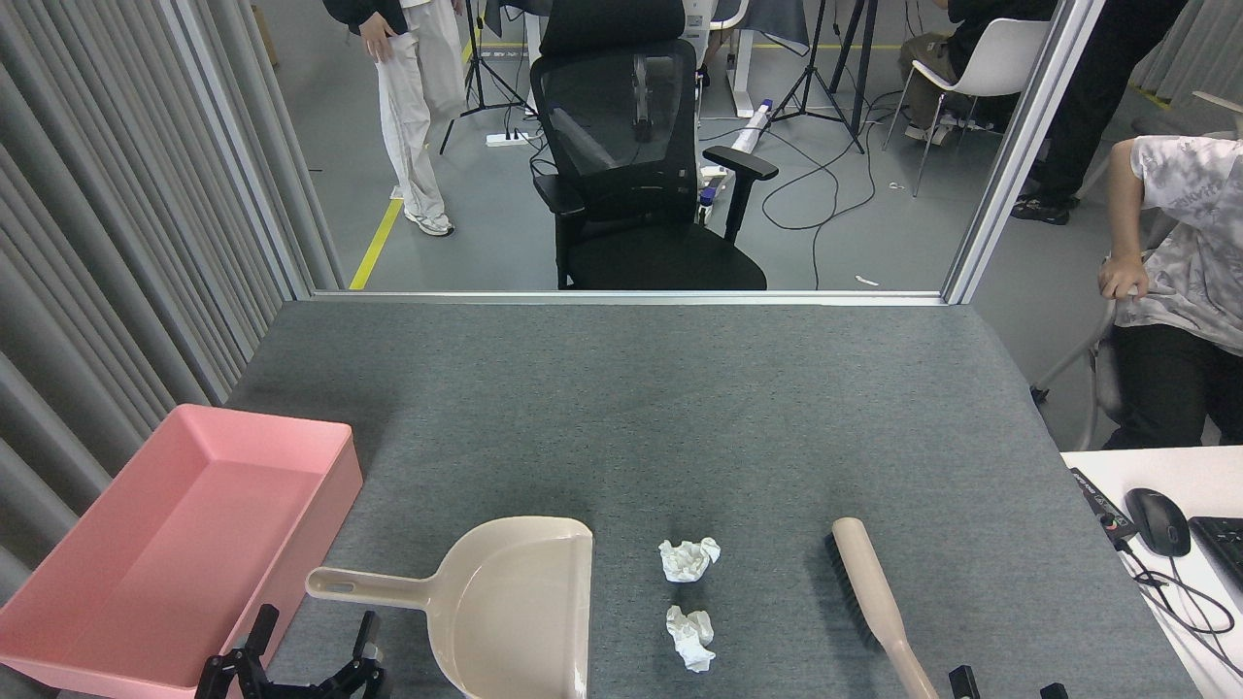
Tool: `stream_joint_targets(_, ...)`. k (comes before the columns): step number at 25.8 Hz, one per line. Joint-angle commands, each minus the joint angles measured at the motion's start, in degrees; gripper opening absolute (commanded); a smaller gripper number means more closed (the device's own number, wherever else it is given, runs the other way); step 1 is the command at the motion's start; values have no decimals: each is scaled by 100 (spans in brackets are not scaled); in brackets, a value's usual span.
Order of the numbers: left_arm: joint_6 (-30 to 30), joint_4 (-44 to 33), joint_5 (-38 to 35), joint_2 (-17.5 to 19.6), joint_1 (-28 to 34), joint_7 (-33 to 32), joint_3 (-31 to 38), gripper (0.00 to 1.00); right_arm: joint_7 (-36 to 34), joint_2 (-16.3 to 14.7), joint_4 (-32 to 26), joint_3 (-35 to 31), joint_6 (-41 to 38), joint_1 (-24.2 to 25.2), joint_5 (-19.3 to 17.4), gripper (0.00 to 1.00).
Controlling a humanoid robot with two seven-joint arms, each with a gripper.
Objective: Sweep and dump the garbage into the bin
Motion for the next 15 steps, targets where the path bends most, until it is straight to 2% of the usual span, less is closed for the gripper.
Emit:
stream_joint_targets(1,-12,0,0,0,6,-17,0,99,16,1,0,0,-6,3,0,99)
stream_joint_targets(5,6,0,211,-9,-3,-70,-27,99,16,1,0,0,-14,3,0,99)
stream_joint_targets(7,-3,0,905,-9,-3,-70,-27,99,16,-8,0,0,-14,3,0,99)
stream_joint_targets(10,59,17,2724,-9,-3,-192,8,99,16,-8,0,0,-14,3,0,99)
stream_joint_targets(12,76,17,3673,18,6,-386,-27,99,16,-8,0,0,-14,3,0,99)
stream_joint_targets(15,155,44,3770,0,6,-509,-36,99,16,1,0,0,-14,12,0,99)
